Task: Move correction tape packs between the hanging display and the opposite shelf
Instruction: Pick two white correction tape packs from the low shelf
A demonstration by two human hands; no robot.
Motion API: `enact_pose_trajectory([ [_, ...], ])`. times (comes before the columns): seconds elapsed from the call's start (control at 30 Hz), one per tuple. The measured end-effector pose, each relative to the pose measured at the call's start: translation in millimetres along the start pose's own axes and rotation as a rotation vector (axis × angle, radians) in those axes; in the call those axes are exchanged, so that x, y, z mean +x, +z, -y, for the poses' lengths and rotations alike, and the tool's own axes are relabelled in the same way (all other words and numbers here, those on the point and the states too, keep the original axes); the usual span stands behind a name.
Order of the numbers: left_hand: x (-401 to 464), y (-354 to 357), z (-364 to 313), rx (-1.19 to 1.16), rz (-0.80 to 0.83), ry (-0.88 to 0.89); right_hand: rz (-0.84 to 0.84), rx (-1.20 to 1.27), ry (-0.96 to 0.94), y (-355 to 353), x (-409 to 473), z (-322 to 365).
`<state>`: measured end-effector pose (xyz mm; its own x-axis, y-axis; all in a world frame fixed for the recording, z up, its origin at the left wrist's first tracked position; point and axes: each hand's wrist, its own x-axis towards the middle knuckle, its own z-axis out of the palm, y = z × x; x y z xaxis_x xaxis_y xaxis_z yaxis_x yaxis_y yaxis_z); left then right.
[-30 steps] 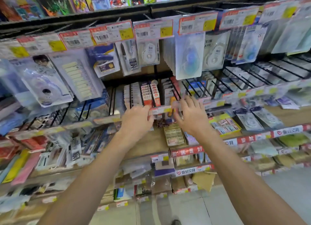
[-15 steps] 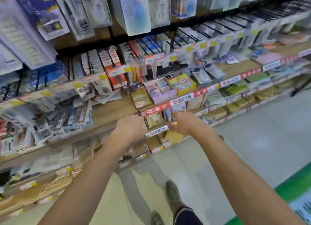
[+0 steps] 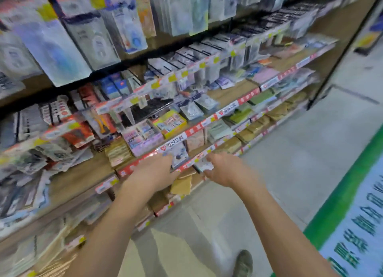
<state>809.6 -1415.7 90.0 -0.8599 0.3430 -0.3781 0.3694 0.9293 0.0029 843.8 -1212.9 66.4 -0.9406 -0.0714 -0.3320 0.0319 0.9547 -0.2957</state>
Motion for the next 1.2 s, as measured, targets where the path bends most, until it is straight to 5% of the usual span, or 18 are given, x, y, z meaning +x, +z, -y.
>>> enact_pose_trajectory([
  [0.5, 128.1, -57.9, -207.0, 0.073, -0.273, 0.031, -0.136, 0.076, 0.009, -79.5, 33.4, -206.0],
  [0.7, 184.4, -70.9, -228.8, 0.181, -0.115, -0.031, -0.112, 0.06, 0.01, -97.6, 73.2, -244.0],
  [1.2, 370.8, -114.9, -212.4, -0.033, -0.04, -0.272, 0.222, -0.123, -0.129, -166.3, 271.7, -295.1],
])
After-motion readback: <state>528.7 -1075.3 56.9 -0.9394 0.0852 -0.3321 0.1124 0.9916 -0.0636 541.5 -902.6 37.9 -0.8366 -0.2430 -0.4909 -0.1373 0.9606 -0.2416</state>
